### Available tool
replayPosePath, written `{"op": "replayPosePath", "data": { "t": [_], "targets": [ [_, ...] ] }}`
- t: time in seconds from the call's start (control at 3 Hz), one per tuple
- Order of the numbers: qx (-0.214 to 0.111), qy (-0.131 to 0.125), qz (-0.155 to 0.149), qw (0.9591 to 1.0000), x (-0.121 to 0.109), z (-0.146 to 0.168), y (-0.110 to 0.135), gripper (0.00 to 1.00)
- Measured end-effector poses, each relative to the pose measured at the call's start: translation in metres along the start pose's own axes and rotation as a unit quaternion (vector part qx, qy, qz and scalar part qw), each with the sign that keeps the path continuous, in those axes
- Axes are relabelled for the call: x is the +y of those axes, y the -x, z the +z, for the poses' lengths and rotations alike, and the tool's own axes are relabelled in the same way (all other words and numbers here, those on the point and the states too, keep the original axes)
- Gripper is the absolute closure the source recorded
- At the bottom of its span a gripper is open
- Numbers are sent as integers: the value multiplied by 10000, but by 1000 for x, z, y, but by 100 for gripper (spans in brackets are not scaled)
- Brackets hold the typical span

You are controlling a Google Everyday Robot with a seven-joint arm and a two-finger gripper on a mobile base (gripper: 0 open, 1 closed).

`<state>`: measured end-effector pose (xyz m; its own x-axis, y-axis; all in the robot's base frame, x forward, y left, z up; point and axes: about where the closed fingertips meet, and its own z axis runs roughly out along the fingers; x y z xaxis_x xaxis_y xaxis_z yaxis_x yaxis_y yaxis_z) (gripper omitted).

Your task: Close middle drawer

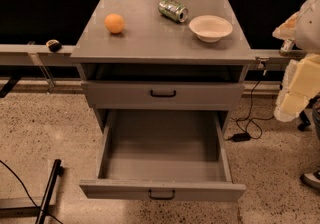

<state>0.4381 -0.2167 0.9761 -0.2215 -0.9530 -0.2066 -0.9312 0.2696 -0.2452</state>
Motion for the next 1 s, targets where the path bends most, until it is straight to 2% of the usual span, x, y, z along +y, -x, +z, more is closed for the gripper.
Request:
{"op": "replayPosePath", "data": {
  "t": [0.33, 0.67, 1.0],
  "targets": [
    [-23, -15, -15, 10000, -1, 1, 1, 0],
    [-311, 18, -207, 9993, 3, 29, 7, 0],
    [-1134, 533, -533, 9907, 38, 127, 24, 0]
  ]
}}
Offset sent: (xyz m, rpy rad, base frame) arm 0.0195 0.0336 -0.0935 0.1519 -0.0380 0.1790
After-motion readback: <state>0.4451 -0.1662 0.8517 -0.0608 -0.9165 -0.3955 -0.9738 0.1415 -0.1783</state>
